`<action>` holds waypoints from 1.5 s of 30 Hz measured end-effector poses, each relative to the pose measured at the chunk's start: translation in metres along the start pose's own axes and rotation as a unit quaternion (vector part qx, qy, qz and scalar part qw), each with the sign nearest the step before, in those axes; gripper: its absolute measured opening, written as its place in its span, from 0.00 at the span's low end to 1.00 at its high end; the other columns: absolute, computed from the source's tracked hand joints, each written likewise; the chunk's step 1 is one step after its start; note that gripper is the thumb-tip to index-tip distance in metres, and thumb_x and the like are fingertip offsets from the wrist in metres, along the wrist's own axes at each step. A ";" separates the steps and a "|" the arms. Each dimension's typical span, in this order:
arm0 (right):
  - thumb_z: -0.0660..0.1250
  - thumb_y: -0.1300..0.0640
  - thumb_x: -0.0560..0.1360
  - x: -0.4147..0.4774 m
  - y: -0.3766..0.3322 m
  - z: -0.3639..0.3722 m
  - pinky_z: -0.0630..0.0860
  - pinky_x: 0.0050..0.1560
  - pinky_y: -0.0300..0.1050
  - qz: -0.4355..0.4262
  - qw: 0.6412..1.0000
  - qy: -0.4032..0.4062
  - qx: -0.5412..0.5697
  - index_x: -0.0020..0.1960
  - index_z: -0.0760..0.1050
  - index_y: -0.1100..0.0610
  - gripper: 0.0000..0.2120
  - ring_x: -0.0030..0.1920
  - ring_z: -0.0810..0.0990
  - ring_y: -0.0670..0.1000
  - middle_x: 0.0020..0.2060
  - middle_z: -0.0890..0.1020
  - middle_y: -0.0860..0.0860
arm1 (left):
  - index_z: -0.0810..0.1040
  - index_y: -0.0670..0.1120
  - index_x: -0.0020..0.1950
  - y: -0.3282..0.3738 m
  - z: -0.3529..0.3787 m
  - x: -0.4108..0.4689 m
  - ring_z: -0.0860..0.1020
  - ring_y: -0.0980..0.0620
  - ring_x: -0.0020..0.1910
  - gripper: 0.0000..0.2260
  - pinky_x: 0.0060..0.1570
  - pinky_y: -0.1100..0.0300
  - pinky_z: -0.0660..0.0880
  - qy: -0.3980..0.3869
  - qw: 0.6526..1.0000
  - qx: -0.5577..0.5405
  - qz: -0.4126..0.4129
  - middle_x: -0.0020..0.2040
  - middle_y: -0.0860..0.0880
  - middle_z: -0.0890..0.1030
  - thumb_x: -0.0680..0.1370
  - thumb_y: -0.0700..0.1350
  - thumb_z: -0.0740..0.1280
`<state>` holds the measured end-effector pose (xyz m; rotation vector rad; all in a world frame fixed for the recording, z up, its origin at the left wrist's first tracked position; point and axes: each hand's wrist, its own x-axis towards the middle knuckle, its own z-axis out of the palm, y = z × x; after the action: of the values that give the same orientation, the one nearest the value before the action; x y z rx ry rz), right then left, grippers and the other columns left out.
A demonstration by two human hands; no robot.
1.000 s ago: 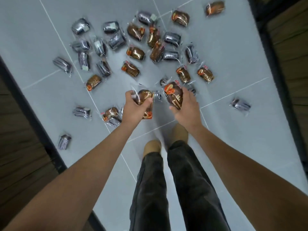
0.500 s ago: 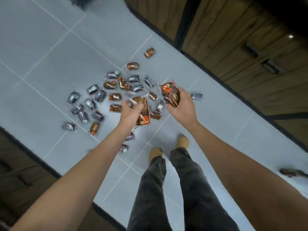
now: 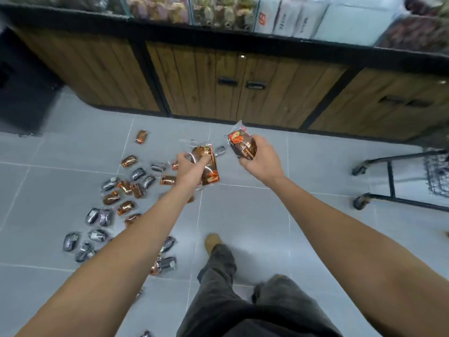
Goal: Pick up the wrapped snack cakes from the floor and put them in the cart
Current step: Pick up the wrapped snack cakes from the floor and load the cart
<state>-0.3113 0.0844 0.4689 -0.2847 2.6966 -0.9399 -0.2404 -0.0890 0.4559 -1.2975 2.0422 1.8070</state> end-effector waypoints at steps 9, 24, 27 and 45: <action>0.72 0.50 0.68 -0.109 0.135 -0.114 0.76 0.56 0.52 0.097 0.990 0.100 0.036 0.66 0.69 0.53 0.28 0.56 0.76 0.53 0.58 0.77 0.52 | 0.61 0.48 0.66 0.015 0.153 -0.114 0.77 0.54 0.46 0.26 0.36 0.63 0.71 -0.099 0.991 0.058 0.073 0.57 0.49 0.73 0.74 0.53 0.69; 0.71 0.48 0.66 -0.295 0.330 -0.287 0.77 0.51 0.51 0.195 0.942 0.255 0.099 0.63 0.70 0.54 0.27 0.50 0.78 0.53 0.52 0.79 0.51 | 0.66 0.47 0.64 -0.013 0.386 -0.307 0.78 0.51 0.48 0.24 0.53 0.52 0.76 -0.241 0.954 0.100 0.150 0.57 0.48 0.76 0.73 0.52 0.71; 0.72 0.47 0.67 -0.313 0.361 -0.313 0.73 0.46 0.45 0.212 0.934 0.274 0.088 0.61 0.71 0.53 0.25 0.47 0.76 0.52 0.49 0.79 0.49 | 0.65 0.48 0.63 -0.009 0.425 -0.330 0.77 0.54 0.44 0.23 0.41 0.58 0.74 -0.274 0.942 0.122 0.153 0.54 0.49 0.75 0.74 0.53 0.70; 0.71 0.50 0.67 -0.242 0.512 -0.477 0.79 0.46 0.52 0.261 0.919 0.286 0.074 0.57 0.70 0.50 0.20 0.43 0.79 0.51 0.47 0.80 0.50 | 0.66 0.50 0.56 0.076 0.674 -0.339 0.75 0.54 0.44 0.17 0.44 0.57 0.72 -0.350 0.895 0.200 0.189 0.47 0.51 0.73 0.74 0.56 0.68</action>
<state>-0.2822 0.8195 0.5504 0.8306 2.9081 -1.1661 -0.3683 0.6554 0.5269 -0.0957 2.1184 1.5171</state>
